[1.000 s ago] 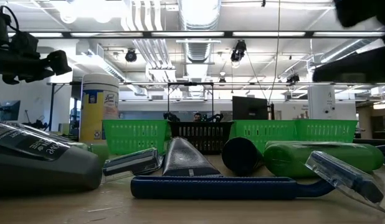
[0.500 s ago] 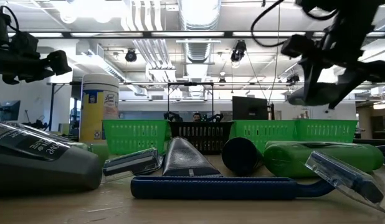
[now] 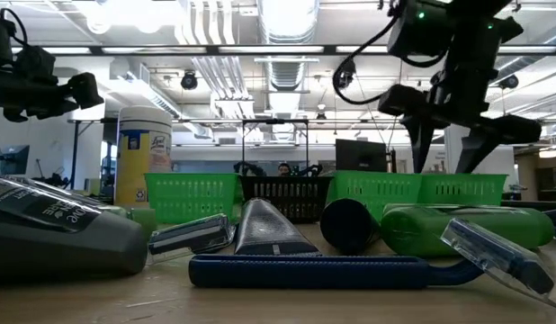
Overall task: Pick & Place Travel size toiletries
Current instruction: Put the green shampoo into the middle green basket
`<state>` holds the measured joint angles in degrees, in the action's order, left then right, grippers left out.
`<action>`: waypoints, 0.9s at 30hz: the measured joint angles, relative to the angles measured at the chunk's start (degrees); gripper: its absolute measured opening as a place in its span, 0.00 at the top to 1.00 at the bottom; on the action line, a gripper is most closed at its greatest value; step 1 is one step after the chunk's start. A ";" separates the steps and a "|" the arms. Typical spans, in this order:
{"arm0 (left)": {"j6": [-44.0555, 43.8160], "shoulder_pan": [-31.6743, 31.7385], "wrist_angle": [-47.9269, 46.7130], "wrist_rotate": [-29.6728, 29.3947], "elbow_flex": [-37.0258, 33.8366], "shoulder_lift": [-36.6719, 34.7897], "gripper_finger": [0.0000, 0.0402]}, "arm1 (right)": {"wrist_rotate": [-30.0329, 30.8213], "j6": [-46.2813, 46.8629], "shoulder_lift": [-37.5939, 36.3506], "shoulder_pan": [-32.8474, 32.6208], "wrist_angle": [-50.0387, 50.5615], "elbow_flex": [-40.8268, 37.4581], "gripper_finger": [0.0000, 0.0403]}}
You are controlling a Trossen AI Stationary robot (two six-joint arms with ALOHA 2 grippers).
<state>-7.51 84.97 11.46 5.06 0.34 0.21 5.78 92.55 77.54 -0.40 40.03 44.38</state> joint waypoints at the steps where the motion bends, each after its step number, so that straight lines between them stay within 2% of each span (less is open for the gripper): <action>1: -0.02 0.00 0.00 0.00 0.00 0.00 0.22 | -0.07 -0.42 0.17 -0.04 -0.22 0.37 0.35; 12: -0.02 0.00 0.00 0.00 0.00 0.00 0.22 | 2.71 -3.18 -2.50 -0.09 0.41 1.92 0.21; 16: -0.02 0.00 0.00 0.00 0.00 0.00 0.22 | 2.70 -8.78 -3.17 -1.80 0.07 2.64 0.17; 21: 0.00 0.00 0.00 -0.01 0.00 0.00 0.22 | -1.31 -19.23 -1.85 -6.18 -0.10 5.46 0.16; 27: 0.00 0.00 0.00 0.00 0.00 0.05 0.22 | -3.89 -20.71 1.93 -9.45 0.52 7.33 0.21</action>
<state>-7.51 84.97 11.46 5.06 0.34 0.25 1.89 71.84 79.47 -9.85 40.55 51.72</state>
